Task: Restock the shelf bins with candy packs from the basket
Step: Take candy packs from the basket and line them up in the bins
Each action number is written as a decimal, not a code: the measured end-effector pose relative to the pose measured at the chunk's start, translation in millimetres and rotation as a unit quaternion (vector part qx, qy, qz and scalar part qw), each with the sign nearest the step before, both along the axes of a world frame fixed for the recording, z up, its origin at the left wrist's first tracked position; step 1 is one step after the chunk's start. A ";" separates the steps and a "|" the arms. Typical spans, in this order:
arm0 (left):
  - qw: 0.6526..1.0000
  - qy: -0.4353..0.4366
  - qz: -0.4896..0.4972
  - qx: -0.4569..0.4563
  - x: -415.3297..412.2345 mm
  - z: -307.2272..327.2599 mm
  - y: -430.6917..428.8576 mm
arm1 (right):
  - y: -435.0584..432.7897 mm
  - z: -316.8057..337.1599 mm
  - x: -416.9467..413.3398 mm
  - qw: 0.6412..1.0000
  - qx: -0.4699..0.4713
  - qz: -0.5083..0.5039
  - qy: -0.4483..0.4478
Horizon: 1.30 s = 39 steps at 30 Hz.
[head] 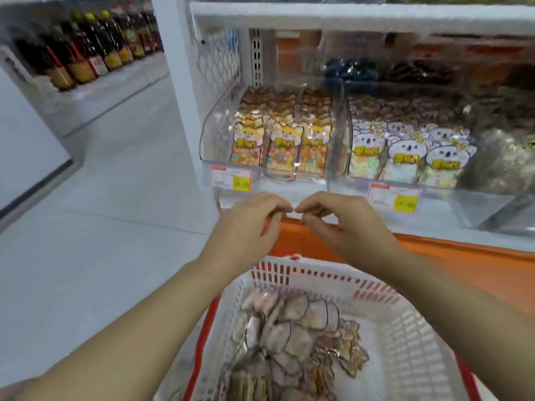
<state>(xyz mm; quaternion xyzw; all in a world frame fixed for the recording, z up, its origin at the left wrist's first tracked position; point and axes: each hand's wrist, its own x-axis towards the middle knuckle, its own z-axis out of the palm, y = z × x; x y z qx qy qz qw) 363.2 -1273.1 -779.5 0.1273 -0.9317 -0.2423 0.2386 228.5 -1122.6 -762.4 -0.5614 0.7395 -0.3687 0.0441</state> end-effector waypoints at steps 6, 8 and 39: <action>0.956 -0.283 -0.005 0.074 30.9 -118.8 34.2 | 50.5 -119.8 18.7 0.968 0.166 -0.084 -0.168; 0.930 -0.350 -0.001 0.111 39.4 -162.0 37.8 | 61.3 -162.0 11.6 0.931 0.270 -0.103 -0.225; 0.840 -0.511 -0.035 0.177 9.0 -259.5 50.8 | 112.1 -291.0 -24.8 0.752 0.273 -0.304 -0.517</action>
